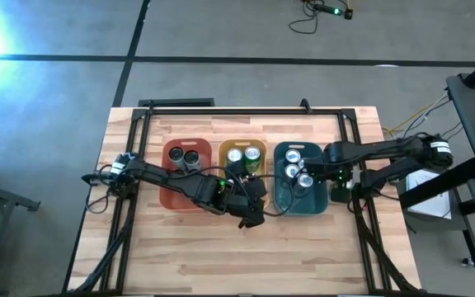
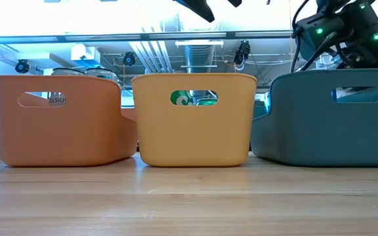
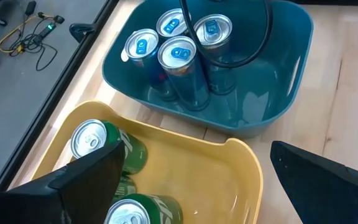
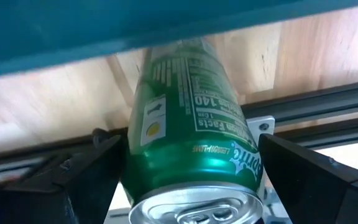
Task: Sort soda cans
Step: Put the green soda can into the yellow bin
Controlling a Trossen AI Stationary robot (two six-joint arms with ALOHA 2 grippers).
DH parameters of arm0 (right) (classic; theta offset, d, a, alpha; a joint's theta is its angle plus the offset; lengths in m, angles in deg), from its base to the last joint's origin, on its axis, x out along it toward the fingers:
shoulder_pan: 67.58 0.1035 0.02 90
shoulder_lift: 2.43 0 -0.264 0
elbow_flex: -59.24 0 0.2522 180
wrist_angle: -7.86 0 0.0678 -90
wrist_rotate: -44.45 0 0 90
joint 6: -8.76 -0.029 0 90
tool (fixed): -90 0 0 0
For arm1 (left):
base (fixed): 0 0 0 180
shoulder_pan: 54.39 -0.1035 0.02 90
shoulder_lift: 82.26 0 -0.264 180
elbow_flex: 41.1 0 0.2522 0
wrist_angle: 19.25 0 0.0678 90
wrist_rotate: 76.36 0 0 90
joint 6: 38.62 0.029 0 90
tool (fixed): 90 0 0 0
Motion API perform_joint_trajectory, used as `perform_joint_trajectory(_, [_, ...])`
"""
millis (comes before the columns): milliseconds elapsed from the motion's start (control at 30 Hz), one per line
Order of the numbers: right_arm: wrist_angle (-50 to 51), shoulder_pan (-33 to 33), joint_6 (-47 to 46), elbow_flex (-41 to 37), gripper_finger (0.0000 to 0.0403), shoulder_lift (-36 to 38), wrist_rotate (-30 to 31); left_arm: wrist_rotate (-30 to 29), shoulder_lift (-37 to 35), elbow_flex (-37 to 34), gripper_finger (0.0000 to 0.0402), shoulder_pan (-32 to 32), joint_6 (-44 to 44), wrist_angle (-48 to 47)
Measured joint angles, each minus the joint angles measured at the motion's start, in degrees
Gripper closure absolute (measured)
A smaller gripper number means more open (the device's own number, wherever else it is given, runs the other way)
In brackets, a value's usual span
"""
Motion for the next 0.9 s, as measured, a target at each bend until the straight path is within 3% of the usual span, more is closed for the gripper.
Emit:
perform_joint_trajectory(433, [0.52,0.00,1.75,-1.24,0.0042,-0.58,-0.59,0.04,-0.05,0.00,0.0015,0.00,0.20,-1.25])
perform_joint_trajectory(667, [0.56,0.00,1.78,-1.19,0.0104,-0.58,-0.66,0.03,-0.10,0.00,0.0015,0.08,0.04,-2.69])
perform_joint_trajectory(900, [2.75,0.00,1.73,1.71,0.0105,-0.58,-0.57,0.04,-2.79,0.00,0.0015,0.80,-2.63,-3.78])
